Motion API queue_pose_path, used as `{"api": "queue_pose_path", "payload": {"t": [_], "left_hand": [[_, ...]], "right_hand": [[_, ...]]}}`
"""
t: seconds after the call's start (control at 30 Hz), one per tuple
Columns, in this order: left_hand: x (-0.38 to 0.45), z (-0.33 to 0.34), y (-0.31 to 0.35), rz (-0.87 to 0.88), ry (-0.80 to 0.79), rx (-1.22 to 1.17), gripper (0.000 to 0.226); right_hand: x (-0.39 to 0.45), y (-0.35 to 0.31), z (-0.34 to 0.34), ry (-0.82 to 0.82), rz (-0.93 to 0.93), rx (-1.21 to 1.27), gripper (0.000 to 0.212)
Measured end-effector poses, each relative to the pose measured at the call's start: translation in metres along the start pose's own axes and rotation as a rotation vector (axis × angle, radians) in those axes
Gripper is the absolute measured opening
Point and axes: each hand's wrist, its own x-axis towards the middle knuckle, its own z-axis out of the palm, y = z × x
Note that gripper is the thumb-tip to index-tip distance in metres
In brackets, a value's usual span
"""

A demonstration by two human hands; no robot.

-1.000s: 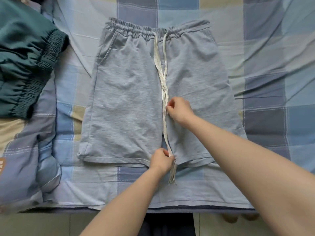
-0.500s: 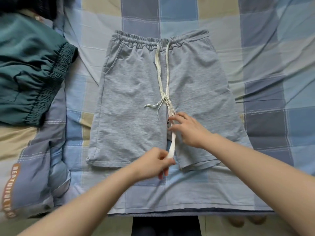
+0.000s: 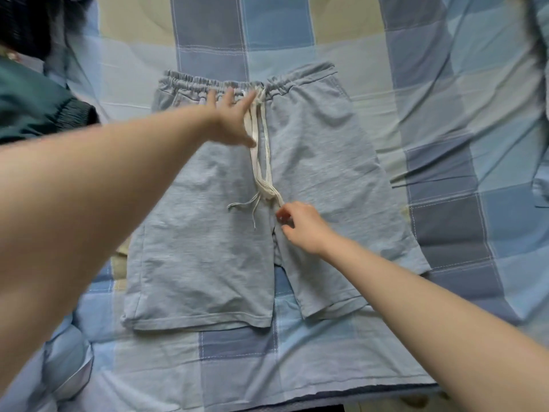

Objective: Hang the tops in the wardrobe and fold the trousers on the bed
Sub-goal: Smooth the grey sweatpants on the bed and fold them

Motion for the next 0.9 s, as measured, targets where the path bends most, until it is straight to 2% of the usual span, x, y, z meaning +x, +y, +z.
{"api": "queue_pose_path", "payload": {"t": [0.1,0.17,0.23,0.3,0.4,0.47,0.5,0.6,0.67,0.73,0.77,0.83,0.9], "left_hand": [[-0.014,0.065,0.014,-0.011,-0.067,-0.041,0.092],[-0.034,0.110,0.021,0.066,-0.080,-0.001,0.085],[-0.057,0.148,0.028,0.164,-0.015,0.110,0.075],[-0.072,0.175,0.036,0.182,-0.011,0.160,0.071],[-0.081,0.188,0.042,0.129,-0.113,0.138,0.074],[-0.083,0.182,0.046,0.102,-0.154,0.158,0.080],[-0.083,0.179,0.050,0.087,-0.162,0.170,0.082],[-0.087,0.164,0.069,0.046,-0.103,0.176,0.073],[-0.093,0.158,0.083,0.129,0.006,0.064,0.063],[-0.099,0.153,0.099,0.277,0.071,-0.265,0.054],[-0.102,0.151,0.109,0.288,0.053,-0.475,0.049],[-0.103,0.146,0.130,0.143,-0.095,-0.914,0.045],[-0.101,0.147,0.145,-0.077,-0.180,-1.291,0.023]], "right_hand": [[-0.007,0.010,-0.005,0.047,0.055,0.025,0.028],[-0.017,0.025,-0.016,0.133,0.099,0.042,0.030],[-0.029,0.049,-0.028,0.232,0.171,0.024,0.032],[-0.041,0.077,-0.041,0.333,0.317,-0.040,0.037],[-0.060,0.120,-0.058,0.468,0.637,-0.085,0.046],[-0.073,0.144,-0.068,0.411,0.839,-0.007,0.059],[-0.079,0.153,-0.070,0.351,0.874,0.029,0.061],[-0.093,0.158,-0.074,0.190,0.764,0.117,0.038],[-0.098,0.142,-0.074,0.055,0.641,0.220,0.039],[-0.099,0.116,-0.075,-0.027,0.441,0.224,0.052],[-0.100,0.100,-0.074,-0.046,0.322,0.205,0.058],[-0.102,0.066,-0.066,-0.120,0.119,0.175,0.066],[-0.104,0.044,-0.065,-0.300,0.038,0.242,0.064]]}}
